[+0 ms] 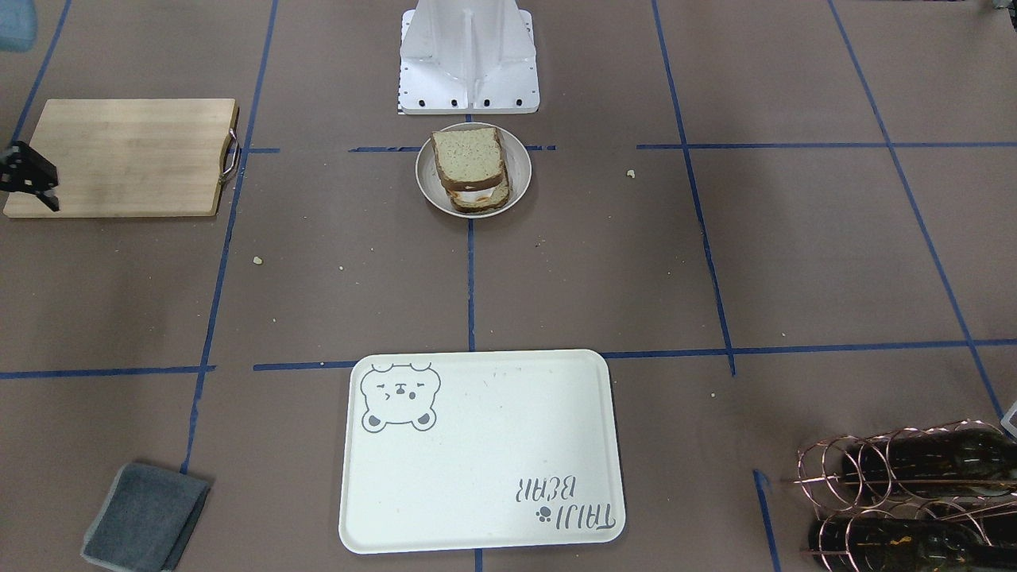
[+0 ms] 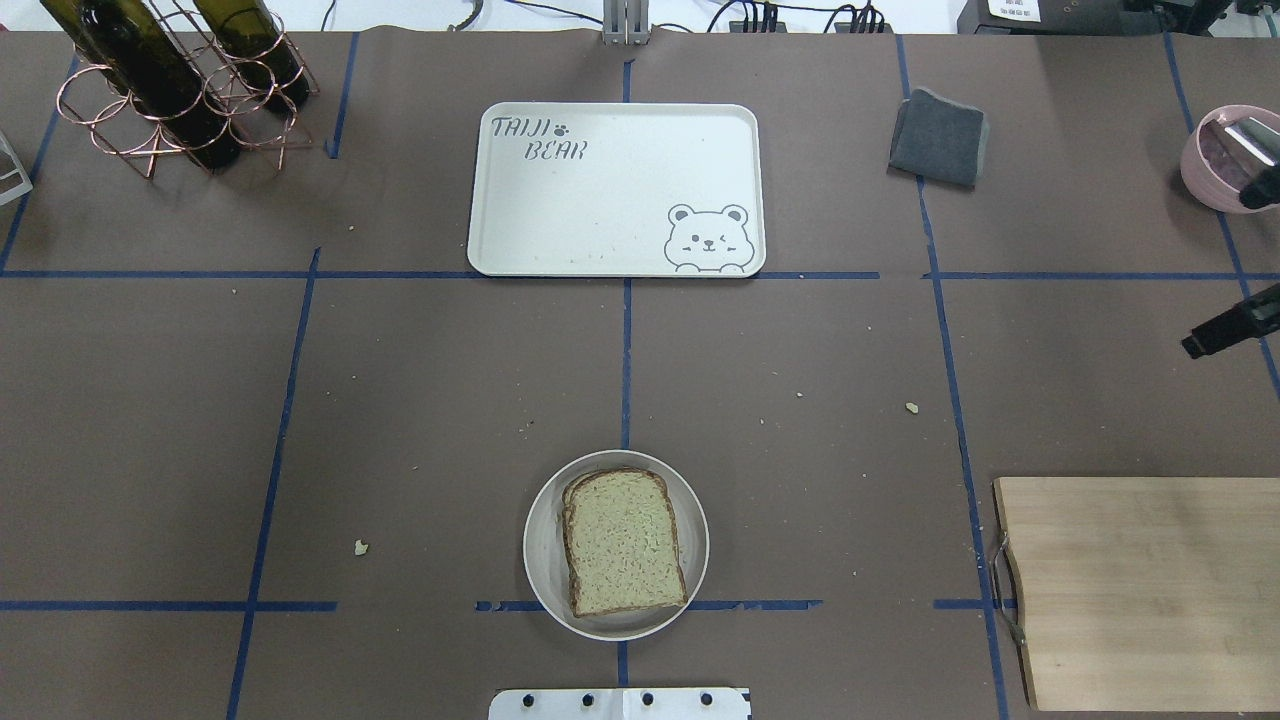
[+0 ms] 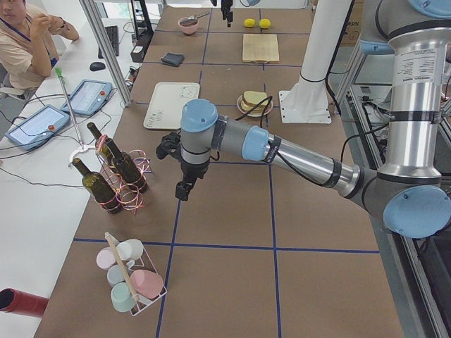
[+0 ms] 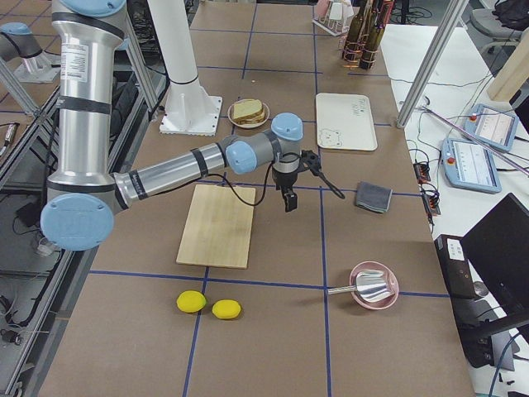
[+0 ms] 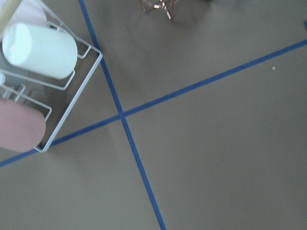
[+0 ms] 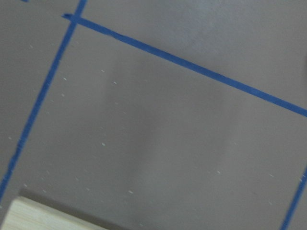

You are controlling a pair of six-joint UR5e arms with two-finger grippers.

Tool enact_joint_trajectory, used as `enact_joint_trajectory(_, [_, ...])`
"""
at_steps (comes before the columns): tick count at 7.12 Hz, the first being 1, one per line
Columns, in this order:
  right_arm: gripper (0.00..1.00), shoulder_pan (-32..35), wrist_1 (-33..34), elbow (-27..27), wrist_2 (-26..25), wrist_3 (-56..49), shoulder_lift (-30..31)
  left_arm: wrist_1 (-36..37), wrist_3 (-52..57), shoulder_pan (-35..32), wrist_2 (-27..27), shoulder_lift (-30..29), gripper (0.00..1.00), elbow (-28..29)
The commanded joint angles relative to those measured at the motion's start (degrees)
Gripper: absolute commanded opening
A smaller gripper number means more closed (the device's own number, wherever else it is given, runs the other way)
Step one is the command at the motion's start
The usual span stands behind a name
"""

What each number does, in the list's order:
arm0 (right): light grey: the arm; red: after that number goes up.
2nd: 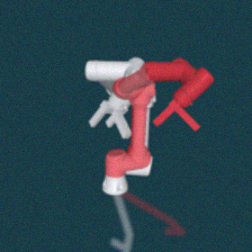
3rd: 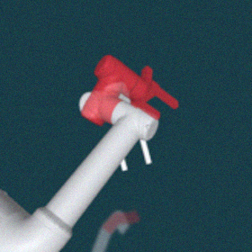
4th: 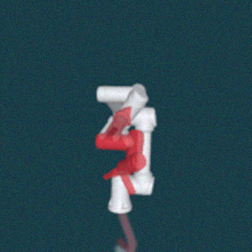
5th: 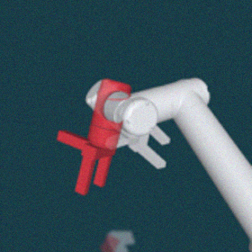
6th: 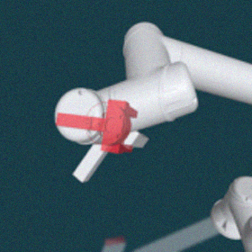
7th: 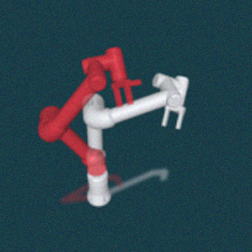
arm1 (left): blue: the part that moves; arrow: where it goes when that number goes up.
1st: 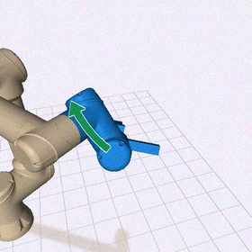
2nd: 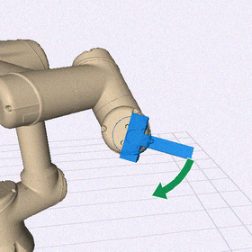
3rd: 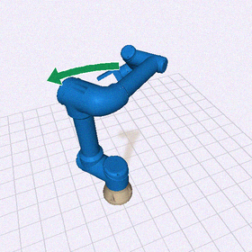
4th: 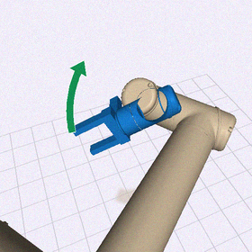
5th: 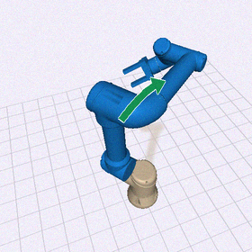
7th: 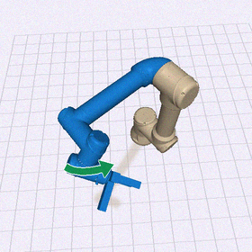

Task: Make sandwich and place on tray

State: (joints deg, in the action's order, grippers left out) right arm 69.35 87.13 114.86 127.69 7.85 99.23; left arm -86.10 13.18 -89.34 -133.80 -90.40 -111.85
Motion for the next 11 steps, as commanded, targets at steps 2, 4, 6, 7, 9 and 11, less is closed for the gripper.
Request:
enact_joint_trajectory(2, [1.0,12.53,-0.39,-4.55,-0.78,-7.73,7.72,-14.5,-10.03,1.53,-2.85,-4.78,1.0,1.55])
enact_joint_trajectory(4, [1.0,19.46,1.45,-5.26,0.28,-18.43,9.66,-20.21,-17.29,9.5,-3.05,-4.7,1.0,-1.07])
enact_joint_trajectory(6, [1.0,22.92,6.64,-5.09,0.37,-21.73,9.67,-23.05,-32.64,21.96,-8.04,-5.39,1.0,-2.14])
enact_joint_trajectory(7, [1.0,22.93,6.65,-5.26,0.37,-21.73,9.67,-25.5,-45.83,29.33,-3.71,-6.27,1.0,-4.84])
enact_joint_trajectory(9, [1.0,22.93,6.56,-5.35,0.37,-21.73,9.84,-25.44,-71.95,46.21,11.32,-11.69,1.0,-6.72])
enact_joint_trajectory(11, [1.0,22.93,6.47,-5.44,0.37,-21.56,9.84,-25.52,-87.21,59.14,23.61,-13.74,0.76,-5.67])
